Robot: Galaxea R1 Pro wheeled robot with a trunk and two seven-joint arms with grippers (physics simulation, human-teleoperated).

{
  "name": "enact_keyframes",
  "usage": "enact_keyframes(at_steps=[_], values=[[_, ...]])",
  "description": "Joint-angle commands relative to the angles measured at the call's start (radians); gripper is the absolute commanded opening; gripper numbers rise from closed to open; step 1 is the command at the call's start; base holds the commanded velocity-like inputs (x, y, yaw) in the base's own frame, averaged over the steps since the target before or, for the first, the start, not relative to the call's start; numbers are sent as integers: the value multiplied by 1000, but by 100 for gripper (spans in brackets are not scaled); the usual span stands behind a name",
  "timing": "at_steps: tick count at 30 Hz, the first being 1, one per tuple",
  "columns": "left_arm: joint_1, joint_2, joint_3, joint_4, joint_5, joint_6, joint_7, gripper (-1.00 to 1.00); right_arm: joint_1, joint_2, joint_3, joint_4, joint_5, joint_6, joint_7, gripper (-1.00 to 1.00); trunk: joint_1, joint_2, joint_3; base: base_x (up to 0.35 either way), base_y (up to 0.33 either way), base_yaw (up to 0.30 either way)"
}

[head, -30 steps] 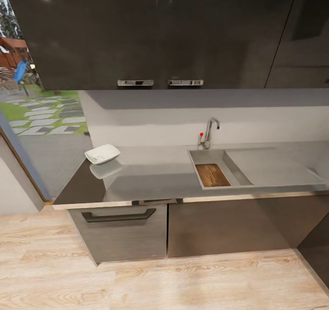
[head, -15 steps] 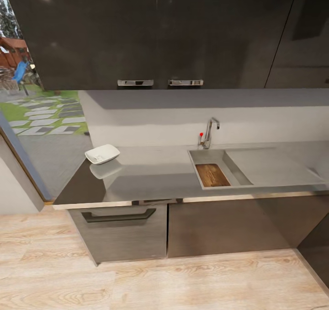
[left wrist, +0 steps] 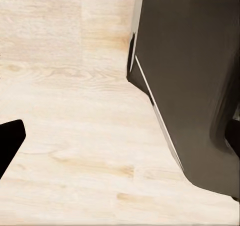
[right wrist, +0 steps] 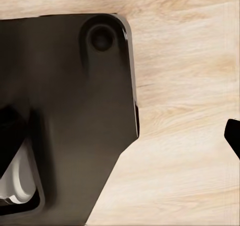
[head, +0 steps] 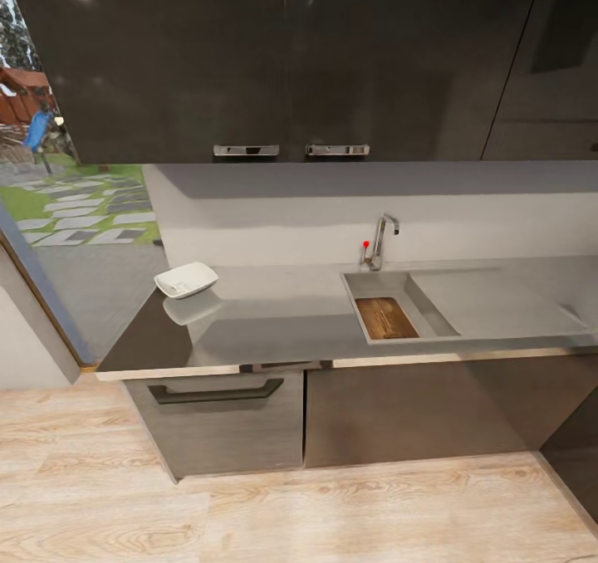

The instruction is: In the kitchen, take the Vidalia onion out of the sink, dice it on the chopping board with the paring knife, put the diced onion into the bowl on the countertop, then place both the paring knife and the chopping board into the sink.

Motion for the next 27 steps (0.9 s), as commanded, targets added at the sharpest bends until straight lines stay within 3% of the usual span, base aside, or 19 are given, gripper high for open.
enact_keyframes(at_steps=[1,13,19,27], values=[[1,0,-6,0,6,-1,3,100,1,0,9,-3,-8,0,-2,100,1,-2,-2,0,0,0],[1,3,-5,6,2,-6,2,100,1,-7,7,-15,-8,-7,-1,100,1,-2,-2,0,0,0],[1,3,-5,4,2,-7,1,100,1,10,8,-47,-11,-12,1,100,1,-2,-2,0,0,0],[1,3,-5,4,2,-7,1,100,1,9,8,-55,-9,-13,1,100,1,-2,-2,0,0,0]])
